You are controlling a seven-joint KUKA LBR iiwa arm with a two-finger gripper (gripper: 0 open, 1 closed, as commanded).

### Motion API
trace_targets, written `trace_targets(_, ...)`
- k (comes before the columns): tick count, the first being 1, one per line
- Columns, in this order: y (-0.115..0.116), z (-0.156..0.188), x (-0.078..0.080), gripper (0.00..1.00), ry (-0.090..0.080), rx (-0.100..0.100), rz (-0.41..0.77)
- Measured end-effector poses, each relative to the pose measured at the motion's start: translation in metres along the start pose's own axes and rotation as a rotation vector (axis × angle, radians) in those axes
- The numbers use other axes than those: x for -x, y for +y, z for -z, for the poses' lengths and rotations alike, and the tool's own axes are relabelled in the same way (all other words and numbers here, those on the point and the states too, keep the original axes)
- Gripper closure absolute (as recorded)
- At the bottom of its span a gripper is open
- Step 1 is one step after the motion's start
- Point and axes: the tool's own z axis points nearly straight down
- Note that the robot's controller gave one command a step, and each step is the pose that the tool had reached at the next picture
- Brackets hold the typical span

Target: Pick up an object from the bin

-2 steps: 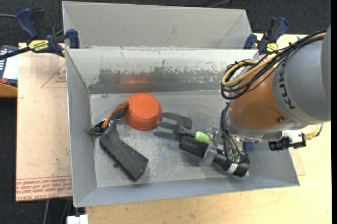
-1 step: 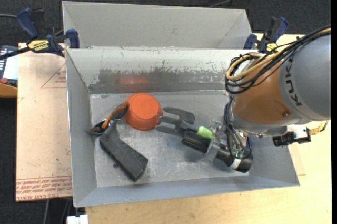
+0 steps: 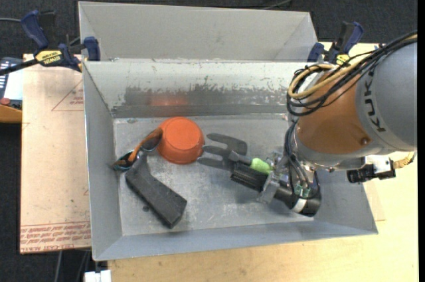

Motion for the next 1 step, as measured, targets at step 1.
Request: trace_targets(1, 0.0000, 0.0128, 0.0000, 1.00, 0.000, 0.000, 0.000)
